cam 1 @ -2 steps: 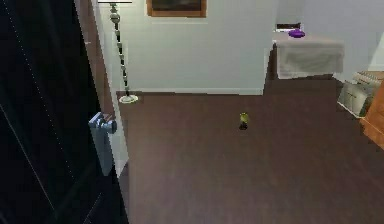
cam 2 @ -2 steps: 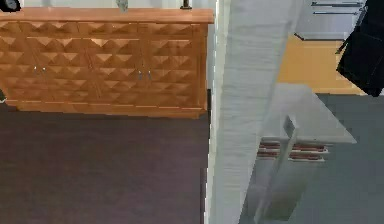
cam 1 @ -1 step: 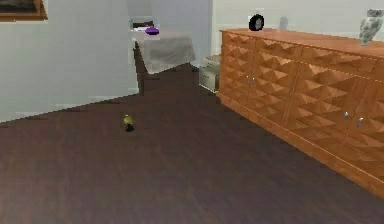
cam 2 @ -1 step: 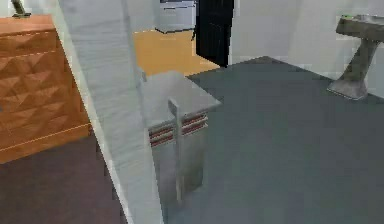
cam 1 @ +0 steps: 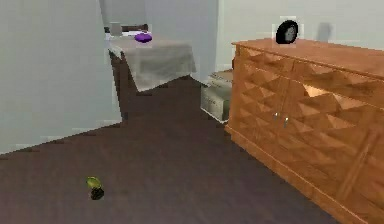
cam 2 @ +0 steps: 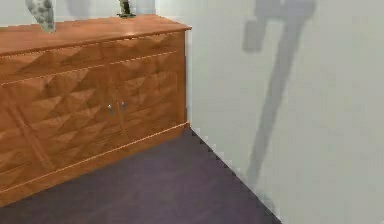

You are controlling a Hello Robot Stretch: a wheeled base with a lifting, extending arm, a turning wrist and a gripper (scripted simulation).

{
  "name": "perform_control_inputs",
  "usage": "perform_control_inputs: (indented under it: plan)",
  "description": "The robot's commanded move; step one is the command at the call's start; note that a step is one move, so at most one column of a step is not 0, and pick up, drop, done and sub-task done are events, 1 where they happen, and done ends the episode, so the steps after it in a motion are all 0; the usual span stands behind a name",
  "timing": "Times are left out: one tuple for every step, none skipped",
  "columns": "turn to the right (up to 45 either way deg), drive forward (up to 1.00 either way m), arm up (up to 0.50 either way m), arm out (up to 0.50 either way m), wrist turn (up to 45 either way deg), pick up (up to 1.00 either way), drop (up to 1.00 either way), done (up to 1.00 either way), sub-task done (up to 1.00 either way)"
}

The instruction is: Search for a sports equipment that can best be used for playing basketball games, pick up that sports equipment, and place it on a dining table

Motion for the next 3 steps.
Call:
perform_control_inputs:
  plan:
    - [0.0, 1.00, 0.00, 0.00, 0.0, 0.00, 0.00, 0.00, 0.00]
    - [0.0, 1.00, 0.00, 0.00, 0.0, 0.00, 0.00, 0.00, 0.00]
    - [6.0, 0.00, 0.00, 0.00, 0.0, 0.00, 0.00, 0.00, 0.00]
